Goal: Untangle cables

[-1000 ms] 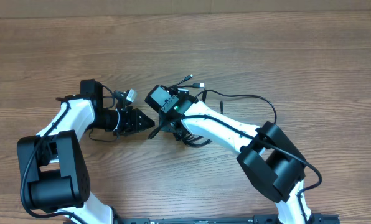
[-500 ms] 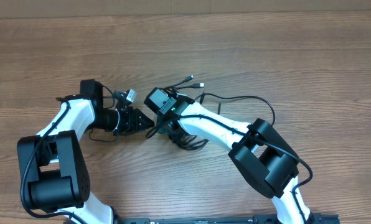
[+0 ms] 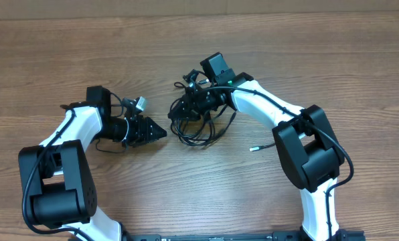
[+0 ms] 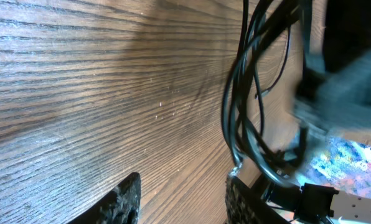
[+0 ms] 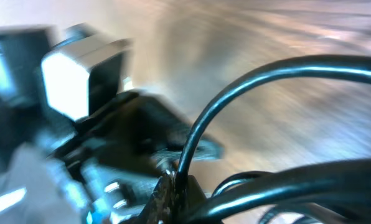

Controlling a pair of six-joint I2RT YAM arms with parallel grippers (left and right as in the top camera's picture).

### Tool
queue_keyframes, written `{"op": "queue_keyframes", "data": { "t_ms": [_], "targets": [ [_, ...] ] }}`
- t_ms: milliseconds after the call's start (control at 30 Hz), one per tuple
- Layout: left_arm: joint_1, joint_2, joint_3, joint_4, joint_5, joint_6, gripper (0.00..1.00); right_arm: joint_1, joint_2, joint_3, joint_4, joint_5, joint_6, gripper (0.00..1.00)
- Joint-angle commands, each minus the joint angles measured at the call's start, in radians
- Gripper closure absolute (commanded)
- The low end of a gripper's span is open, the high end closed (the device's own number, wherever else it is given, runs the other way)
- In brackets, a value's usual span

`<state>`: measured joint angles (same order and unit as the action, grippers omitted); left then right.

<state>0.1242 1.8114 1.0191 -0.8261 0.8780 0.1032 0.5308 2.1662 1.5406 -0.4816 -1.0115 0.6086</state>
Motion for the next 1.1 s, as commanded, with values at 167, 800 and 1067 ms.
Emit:
{"op": "queue_keyframes", "data": {
  "t_ms": [167, 800, 1067],
  "targets": [
    [-0.001, 0.013, 0.015, 0.007, 0.144, -0.082, 0.48, -0.008, 0.003, 0.005, 0.136, -0.251, -0.01, 0.96],
    [-0.137, 0.013, 0.015, 0.074, -0.325, -0.283, 0.96, -0.01, 0.003, 0.004, 0.079, -0.16, -0.016, 0.96],
    [-0.119, 0.013, 0.015, 0.018, -0.501, -0.282, 0.96, -0.037, 0.003, 0.003, -0.312, 0.346, -0.095, 0.96]
  ]
}}
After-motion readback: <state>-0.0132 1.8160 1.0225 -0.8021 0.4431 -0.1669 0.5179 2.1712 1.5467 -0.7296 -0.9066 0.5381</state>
